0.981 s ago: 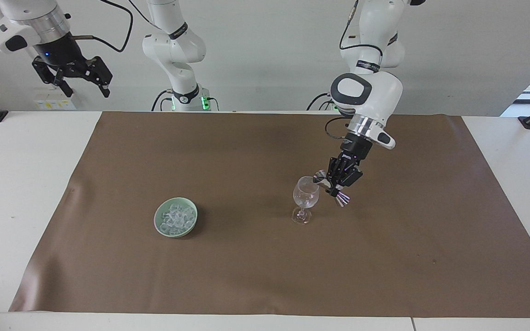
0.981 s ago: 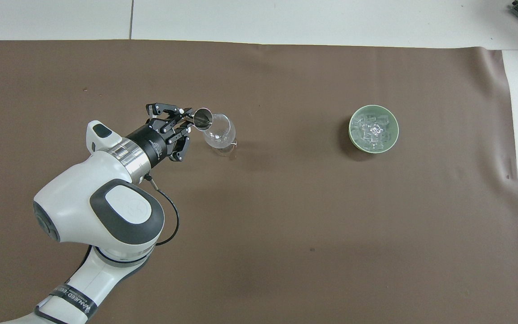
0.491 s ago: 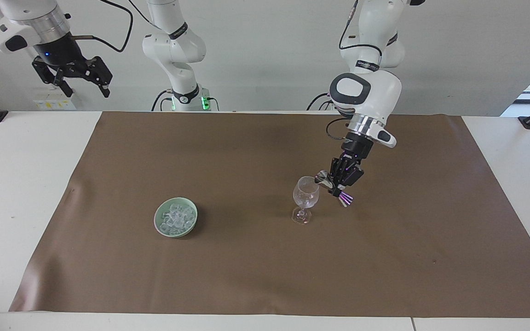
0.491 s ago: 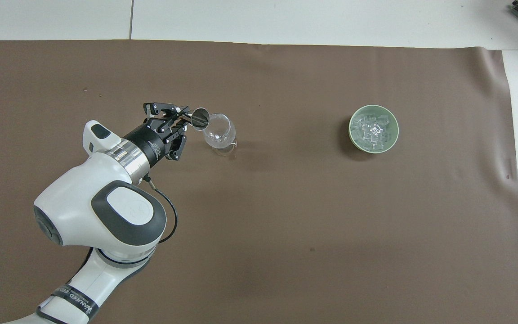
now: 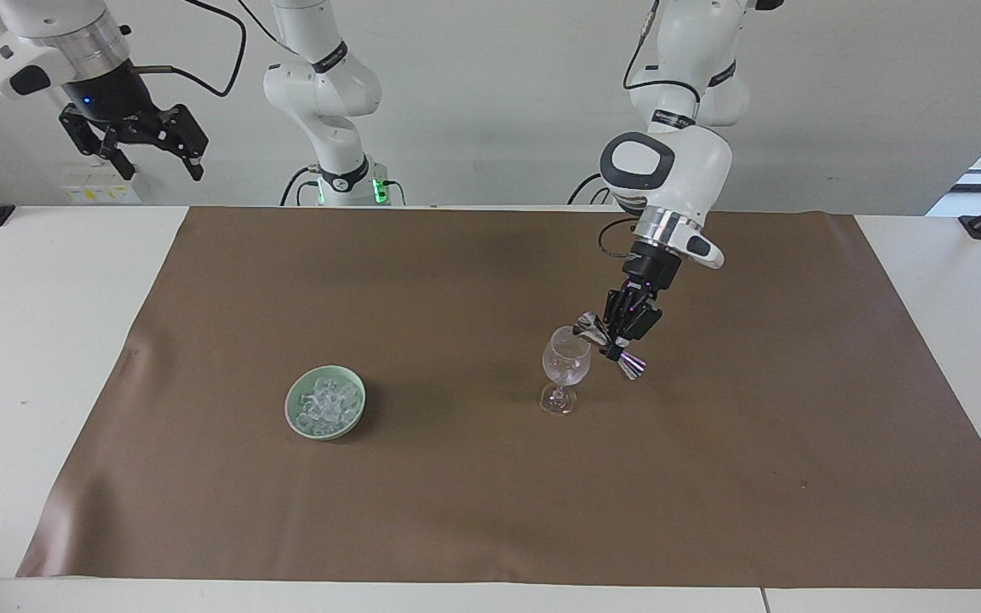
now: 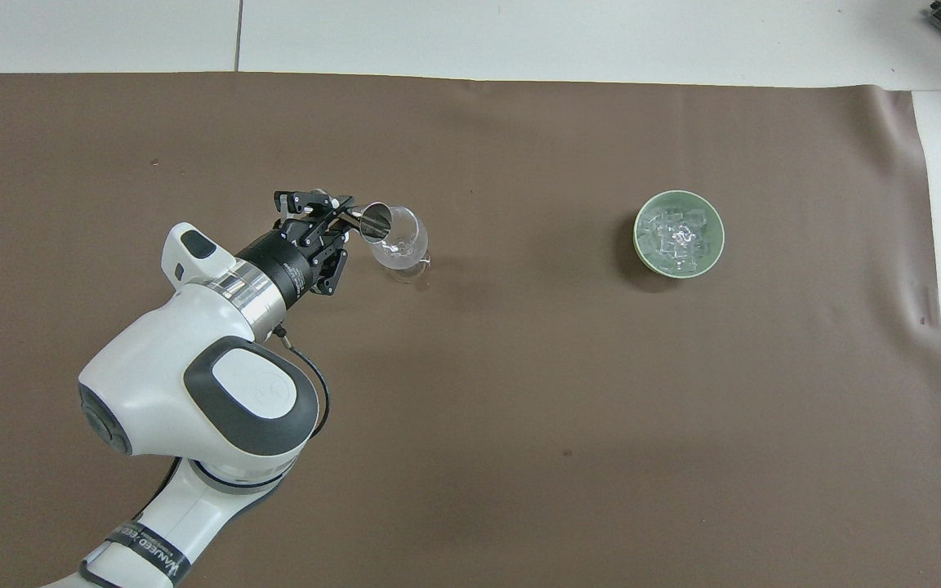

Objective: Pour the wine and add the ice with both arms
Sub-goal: 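Tilt the silver cup over the wine glass with the left gripper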

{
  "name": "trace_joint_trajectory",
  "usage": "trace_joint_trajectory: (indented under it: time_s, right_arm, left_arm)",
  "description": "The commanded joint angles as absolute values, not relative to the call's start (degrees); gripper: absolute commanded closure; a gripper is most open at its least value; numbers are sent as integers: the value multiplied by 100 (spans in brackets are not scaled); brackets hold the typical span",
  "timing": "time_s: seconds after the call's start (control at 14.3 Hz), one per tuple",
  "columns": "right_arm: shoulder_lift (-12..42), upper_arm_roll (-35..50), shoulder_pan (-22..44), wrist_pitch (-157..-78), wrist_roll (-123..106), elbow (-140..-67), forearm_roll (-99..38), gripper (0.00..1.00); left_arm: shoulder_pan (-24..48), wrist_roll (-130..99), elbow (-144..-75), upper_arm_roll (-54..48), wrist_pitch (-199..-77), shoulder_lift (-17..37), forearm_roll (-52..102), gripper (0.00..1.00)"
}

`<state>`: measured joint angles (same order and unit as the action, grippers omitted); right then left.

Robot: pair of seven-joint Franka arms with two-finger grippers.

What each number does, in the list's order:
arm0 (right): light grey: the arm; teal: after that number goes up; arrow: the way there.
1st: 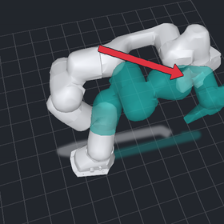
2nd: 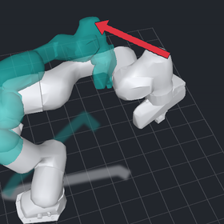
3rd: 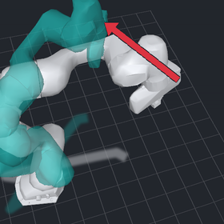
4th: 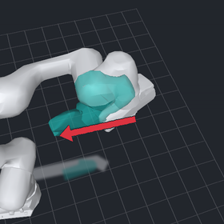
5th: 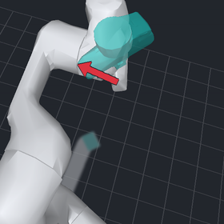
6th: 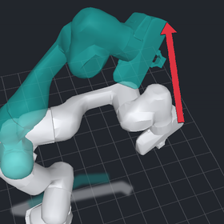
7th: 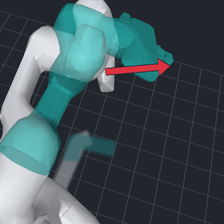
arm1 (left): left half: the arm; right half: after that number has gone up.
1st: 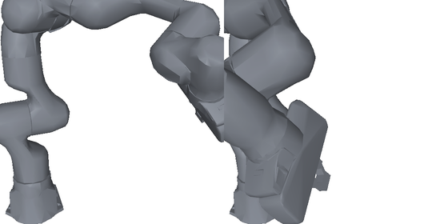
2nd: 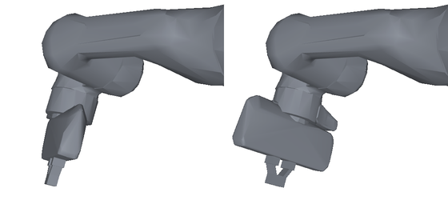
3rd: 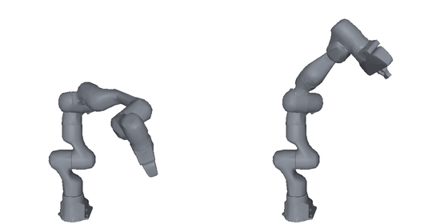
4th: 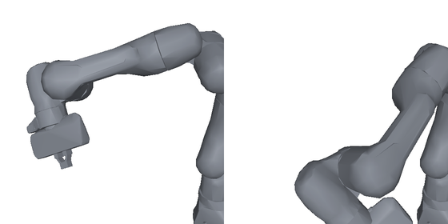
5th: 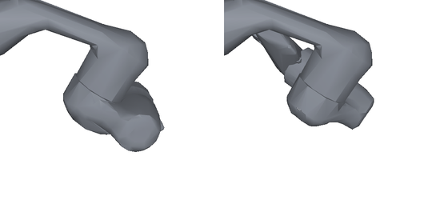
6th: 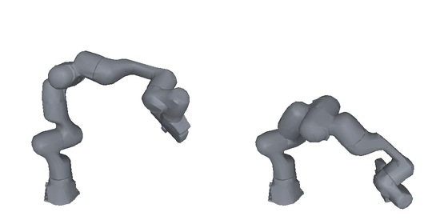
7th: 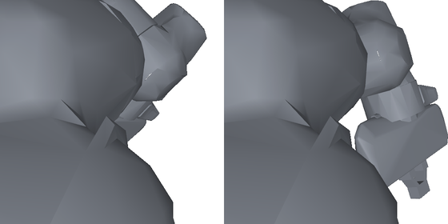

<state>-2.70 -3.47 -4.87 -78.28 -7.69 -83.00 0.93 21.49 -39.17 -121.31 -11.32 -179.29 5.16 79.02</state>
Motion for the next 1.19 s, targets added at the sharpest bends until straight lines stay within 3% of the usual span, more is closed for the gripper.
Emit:
trace_joint_trajectory:
  time_s: [0.0, 1.12]
  right_arm:
    - [-422, -325, -510, -7893, -694, -8481, 26, 0]
    - [-422, -334, -519, -7893, -694, -8481, 26, 0]
  left_arm:
    - [2267, -3736, -12155, -1063, -18149, 519, 7831, 100]
    - [2417, -2848, -12173, -1063, -18475, 536, 7831, 100]
